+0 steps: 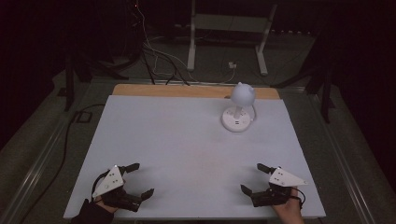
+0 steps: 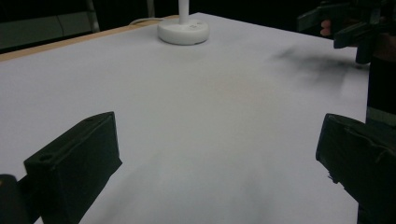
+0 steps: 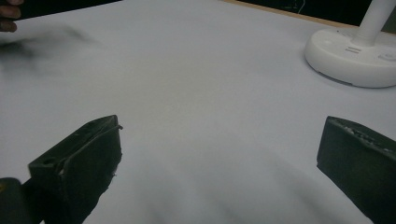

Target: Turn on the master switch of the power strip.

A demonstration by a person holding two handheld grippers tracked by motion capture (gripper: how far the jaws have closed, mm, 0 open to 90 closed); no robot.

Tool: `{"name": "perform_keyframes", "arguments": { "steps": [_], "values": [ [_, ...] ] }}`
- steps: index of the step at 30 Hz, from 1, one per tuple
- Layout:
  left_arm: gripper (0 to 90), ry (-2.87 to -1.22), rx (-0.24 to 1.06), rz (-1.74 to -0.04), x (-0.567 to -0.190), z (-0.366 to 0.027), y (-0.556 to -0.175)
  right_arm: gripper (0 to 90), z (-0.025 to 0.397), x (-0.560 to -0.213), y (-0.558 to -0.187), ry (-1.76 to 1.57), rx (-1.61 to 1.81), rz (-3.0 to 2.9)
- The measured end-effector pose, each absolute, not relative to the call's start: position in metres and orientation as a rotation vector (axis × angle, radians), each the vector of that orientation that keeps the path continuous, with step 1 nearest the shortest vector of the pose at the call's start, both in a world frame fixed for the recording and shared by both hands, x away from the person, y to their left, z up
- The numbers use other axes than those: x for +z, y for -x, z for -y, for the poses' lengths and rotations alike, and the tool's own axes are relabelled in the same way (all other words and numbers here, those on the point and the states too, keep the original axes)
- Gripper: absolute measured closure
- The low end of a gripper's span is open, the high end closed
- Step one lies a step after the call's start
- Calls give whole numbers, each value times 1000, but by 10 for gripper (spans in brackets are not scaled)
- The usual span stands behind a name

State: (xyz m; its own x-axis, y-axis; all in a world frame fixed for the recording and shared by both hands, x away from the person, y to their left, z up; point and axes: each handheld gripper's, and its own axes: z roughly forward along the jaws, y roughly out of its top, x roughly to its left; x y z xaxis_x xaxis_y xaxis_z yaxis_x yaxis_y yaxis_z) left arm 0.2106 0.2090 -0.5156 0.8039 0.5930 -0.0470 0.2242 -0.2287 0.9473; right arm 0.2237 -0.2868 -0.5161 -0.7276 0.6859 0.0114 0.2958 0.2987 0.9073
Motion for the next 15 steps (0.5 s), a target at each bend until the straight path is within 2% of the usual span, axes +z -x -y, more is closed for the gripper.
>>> {"name": "perform_keyframes", "arguments": {
  "steps": [15],
  "values": [
    [1,-1800,384,-636,-515,-210,-211,0,284,-513,-222,-882,1391,-2232]
  ]
}}
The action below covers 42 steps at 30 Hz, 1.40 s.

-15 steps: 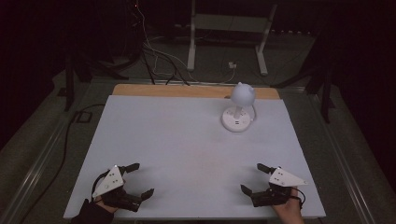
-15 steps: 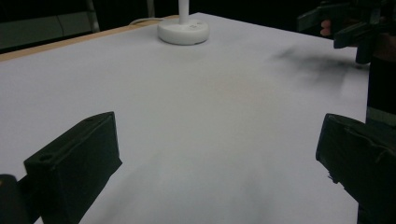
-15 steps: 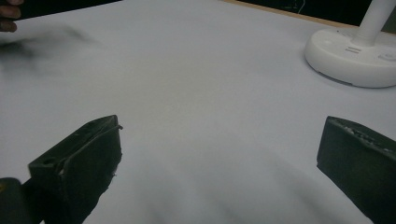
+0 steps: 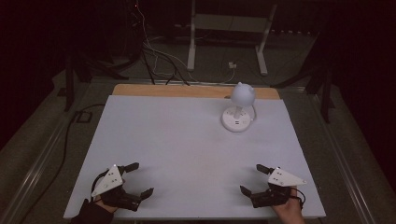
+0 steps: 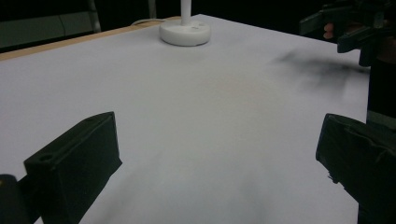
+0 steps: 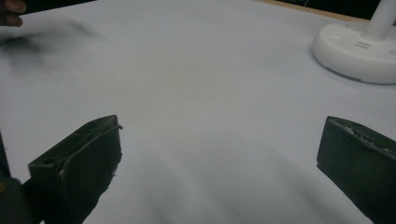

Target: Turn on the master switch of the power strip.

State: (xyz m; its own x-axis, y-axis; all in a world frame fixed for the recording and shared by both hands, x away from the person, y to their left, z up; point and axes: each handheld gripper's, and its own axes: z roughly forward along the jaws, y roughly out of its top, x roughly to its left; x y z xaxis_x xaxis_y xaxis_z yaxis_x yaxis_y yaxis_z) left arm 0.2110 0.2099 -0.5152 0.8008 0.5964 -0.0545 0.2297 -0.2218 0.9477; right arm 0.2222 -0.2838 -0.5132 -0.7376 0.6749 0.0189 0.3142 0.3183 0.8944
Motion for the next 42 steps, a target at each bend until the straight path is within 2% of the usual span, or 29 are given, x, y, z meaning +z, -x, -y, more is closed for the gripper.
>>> {"name": "perform_keyframes", "arguments": {
  "steps": [19,42],
  "values": [
    [2,-1797,388,-636,-514,-210,-211,0,263,-496,-220,-875,1418,-2361],
    [2,-1798,380,-635,-514,-210,-210,0,249,-471,-238,-822,1448,-2403]
  ]
}}
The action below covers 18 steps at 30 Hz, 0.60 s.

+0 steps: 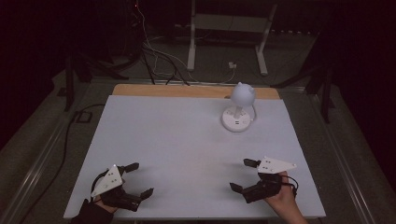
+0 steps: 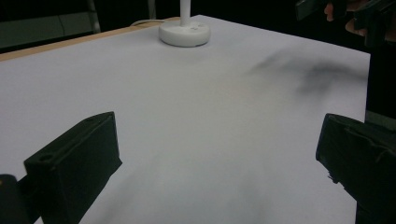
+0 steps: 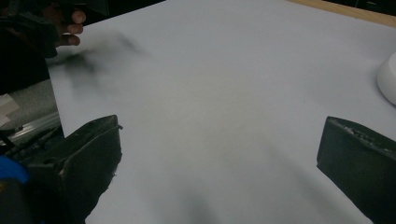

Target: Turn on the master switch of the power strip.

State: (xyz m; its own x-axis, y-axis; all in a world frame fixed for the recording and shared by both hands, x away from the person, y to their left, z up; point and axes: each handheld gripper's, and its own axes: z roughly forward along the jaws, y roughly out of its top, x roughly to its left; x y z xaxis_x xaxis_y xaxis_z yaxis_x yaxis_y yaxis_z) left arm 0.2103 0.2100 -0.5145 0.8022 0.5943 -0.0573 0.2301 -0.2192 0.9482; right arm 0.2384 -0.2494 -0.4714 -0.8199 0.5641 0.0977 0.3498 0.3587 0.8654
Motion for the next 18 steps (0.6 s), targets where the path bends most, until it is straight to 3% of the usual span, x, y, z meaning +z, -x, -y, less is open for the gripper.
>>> {"name": "perform_keyframes", "arguments": {
  "steps": [18],
  "values": [
    [2,-1797,380,-632,-514,-210,-210,0,258,-450,-256,-832,1485,-2339]
  ]
}}
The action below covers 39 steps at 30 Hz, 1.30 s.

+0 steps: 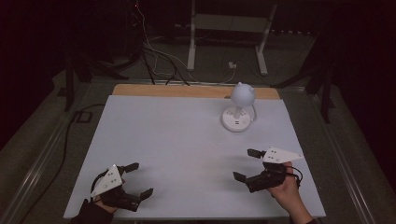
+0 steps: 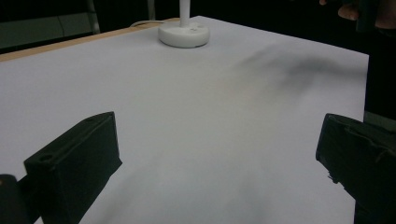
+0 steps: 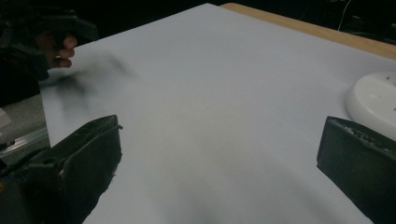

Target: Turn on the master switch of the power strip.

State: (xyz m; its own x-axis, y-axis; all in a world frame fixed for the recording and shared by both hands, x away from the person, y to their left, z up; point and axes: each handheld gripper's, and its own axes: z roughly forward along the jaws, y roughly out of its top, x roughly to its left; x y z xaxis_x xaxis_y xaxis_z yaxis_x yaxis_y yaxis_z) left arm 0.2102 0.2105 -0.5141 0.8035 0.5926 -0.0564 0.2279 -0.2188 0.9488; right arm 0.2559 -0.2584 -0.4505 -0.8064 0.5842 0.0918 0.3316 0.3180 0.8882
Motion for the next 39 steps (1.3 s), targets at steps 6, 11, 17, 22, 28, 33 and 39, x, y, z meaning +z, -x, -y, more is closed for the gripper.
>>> {"name": "perform_keyframes", "arguments": {
  "steps": [6,11,17,22,28,33,39],
  "values": [
    [2,-1797,380,-632,-514,-211,-210,0,262,-445,-261,-834,1487,-2316],
    [2,-1797,380,-632,-514,-211,-210,0,265,-440,-269,-842,1480,-2300],
    [1,-1793,380,-633,-514,-211,-210,0,268,-437,-276,-848,1478,-2285],
    [2,-1793,380,-633,-514,-211,-210,0,271,-434,-283,-864,1480,-2263],
    [2,-1793,380,-634,-514,-211,-210,0,273,-430,-292,-869,1464,-2248],
    [2,-1792,379,-634,-514,-211,-210,0,275,-429,-299,-879,1464,-2230],
    [2,-1793,379,-632,-514,-211,-210,0,277,-432,-306,-898,1470,-2218]
  ]
}}
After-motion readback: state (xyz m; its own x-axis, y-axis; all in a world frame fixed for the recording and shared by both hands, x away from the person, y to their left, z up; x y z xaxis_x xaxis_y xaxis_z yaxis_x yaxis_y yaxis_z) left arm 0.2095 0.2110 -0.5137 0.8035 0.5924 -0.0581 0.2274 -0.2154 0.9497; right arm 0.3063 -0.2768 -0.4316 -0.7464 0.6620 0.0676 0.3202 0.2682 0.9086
